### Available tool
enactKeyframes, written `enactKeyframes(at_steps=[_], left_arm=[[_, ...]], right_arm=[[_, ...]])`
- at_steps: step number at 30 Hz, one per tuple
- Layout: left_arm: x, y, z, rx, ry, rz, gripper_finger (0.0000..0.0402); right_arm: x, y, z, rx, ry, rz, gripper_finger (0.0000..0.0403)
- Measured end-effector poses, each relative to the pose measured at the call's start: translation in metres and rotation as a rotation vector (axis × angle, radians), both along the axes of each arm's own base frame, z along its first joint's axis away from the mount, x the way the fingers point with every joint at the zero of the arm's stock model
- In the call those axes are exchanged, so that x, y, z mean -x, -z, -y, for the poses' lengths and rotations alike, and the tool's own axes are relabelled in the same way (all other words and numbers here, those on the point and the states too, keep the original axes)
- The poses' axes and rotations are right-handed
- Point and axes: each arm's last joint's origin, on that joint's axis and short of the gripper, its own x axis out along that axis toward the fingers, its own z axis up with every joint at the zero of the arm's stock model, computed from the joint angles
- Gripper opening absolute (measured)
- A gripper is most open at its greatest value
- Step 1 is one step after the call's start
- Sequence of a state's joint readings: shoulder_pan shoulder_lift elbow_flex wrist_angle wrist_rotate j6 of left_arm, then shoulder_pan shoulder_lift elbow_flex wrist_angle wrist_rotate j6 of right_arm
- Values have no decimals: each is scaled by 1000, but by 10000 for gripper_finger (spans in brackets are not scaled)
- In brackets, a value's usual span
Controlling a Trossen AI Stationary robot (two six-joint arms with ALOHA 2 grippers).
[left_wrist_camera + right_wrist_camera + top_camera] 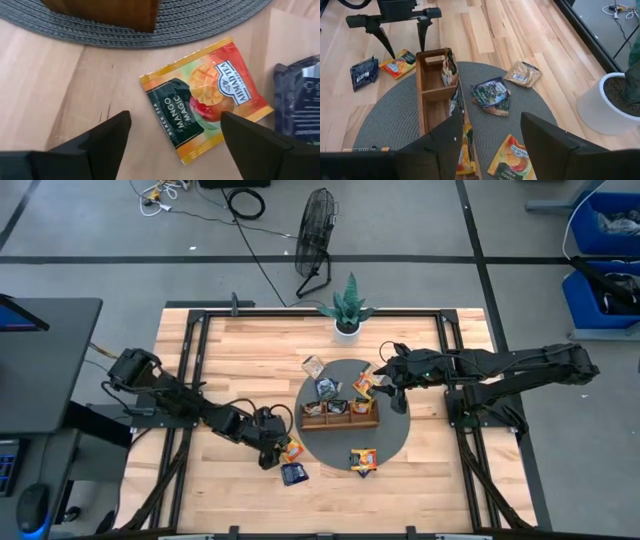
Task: Pick & Place Tea
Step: Put the yellow tea bag into the right section of the wooden organizer
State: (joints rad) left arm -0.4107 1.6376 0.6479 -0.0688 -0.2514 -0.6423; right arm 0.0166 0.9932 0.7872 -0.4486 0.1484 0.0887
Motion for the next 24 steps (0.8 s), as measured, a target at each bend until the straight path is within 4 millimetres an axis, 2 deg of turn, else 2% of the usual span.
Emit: enactKeyframes(at_steps=[6,15,19,24], left_arm=[[1,8,2,-53,-4,-17,266],[4,9,4,-75,-6,-24,211],[4,10,4,-73,-8,-30,166],[3,9,4,-64,-5,-27,88]], right_arm=[[2,2,0,1,0,-32,206],[2,2,0,2,-1,-33,206],[2,2,0,2,0,-33,206],[2,2,0,2,0,-33,206]])
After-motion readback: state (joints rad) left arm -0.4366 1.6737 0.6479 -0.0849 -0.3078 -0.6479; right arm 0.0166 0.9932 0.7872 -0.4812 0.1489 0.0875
